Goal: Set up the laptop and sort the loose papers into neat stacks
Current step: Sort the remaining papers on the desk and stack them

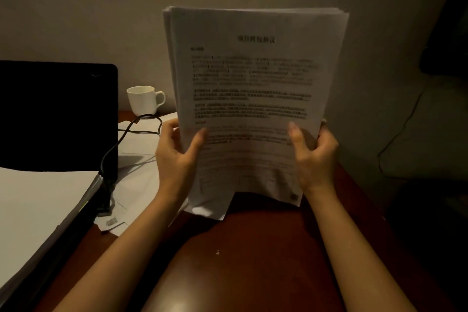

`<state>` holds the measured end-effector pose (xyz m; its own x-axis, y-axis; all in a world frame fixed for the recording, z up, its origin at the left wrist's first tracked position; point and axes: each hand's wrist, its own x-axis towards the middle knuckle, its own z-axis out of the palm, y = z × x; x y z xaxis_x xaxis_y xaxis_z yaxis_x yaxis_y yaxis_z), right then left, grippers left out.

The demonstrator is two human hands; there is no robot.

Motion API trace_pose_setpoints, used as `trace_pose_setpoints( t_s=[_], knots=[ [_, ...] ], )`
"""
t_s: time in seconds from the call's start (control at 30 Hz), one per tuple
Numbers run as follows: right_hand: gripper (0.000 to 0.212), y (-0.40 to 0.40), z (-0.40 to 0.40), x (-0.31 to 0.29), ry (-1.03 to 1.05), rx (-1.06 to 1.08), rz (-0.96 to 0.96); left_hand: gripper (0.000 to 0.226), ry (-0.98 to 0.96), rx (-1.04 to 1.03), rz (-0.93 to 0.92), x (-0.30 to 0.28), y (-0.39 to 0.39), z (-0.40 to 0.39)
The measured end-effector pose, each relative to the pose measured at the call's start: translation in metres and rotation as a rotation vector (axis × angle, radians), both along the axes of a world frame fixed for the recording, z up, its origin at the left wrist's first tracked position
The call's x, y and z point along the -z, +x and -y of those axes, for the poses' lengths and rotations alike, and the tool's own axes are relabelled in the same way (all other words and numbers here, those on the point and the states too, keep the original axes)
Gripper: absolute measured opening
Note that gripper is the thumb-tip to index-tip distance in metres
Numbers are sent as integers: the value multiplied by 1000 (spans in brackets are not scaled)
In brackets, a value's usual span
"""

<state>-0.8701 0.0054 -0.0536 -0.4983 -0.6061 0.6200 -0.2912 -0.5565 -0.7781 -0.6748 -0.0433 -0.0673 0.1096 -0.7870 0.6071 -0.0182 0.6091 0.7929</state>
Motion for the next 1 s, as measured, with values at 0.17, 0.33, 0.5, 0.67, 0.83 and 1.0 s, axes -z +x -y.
trace_pose_setpoints(
  t_s=[0.17, 0.33, 0.5, 0.67, 0.83, 1.0],
  knots=[
    [30, -7, 6, 6, 122, -138, 141, 27, 149, 130, 66, 11, -1, 5],
    [8, -14, 13, 21, 371, -230, 79, 14, 176, 15, 109, 14, -5, 8],
    [20, -22, 19, 34, 530, -209, 43, 5, 301, 29, 240, 8, -3, 7],
    [28, -27, 25, 39, 645, 124, 93, 41, 330, -290, 1005, 17, 7, 18],
    [27, -36, 27, 43, 801, 242, 156, 70, 464, -274, 1477, 27, 9, 24],
    [27, -37, 27, 40, 824, 239, 201, 46, 391, -252, 1572, 28, 5, 23]
  ],
)
